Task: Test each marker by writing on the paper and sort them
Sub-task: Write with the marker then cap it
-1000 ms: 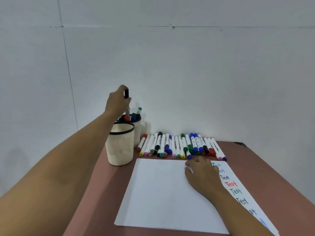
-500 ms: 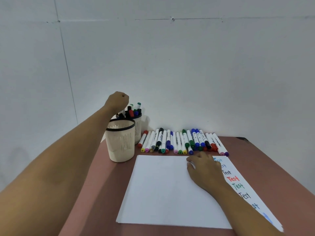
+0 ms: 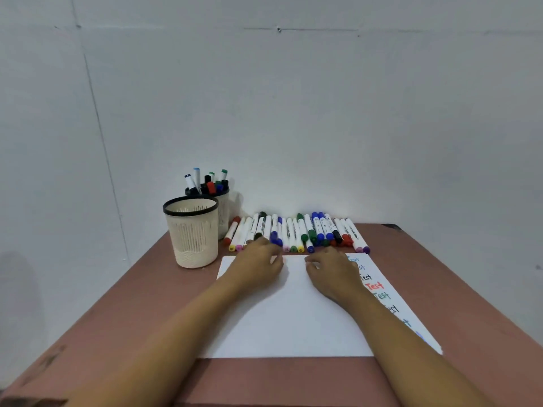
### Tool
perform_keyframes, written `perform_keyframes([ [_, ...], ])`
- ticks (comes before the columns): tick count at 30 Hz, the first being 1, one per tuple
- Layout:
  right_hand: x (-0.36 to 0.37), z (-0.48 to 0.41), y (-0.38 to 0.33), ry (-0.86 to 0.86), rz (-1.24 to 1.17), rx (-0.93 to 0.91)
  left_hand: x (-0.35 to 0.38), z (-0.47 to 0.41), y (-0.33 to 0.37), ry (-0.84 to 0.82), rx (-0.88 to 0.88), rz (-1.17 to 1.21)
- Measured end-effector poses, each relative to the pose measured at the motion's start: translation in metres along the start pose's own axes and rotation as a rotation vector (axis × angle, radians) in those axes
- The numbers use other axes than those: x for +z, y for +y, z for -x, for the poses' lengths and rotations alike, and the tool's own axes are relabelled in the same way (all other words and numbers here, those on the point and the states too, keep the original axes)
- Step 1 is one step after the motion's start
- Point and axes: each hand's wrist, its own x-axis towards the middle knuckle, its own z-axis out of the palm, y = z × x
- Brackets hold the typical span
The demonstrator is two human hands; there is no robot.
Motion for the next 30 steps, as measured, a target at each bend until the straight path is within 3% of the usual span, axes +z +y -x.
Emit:
perform_keyframes([
  [4,-0.004,-0.003,-0.002,-0.057,0.019,-0.008,0.01,0.006,-0.009,-0.091,-0.032,-0.076],
  [12,-0.016,-0.037,-0.029,0.017,-0.031,-0.041,0.015,0.006,-0.01,-0.047,-0.019,-0.095],
  [23,0.016,-0.086,-0.073,-0.065,0.008,-0.111,0.018,0.004,-0.016,0.007,0.043,-0.097],
  [30,0.012,-0.09,-0.065,0.062,-0.256,-0.016,0.016,0.004,-0.012,-0.028,0.0,-0.118],
])
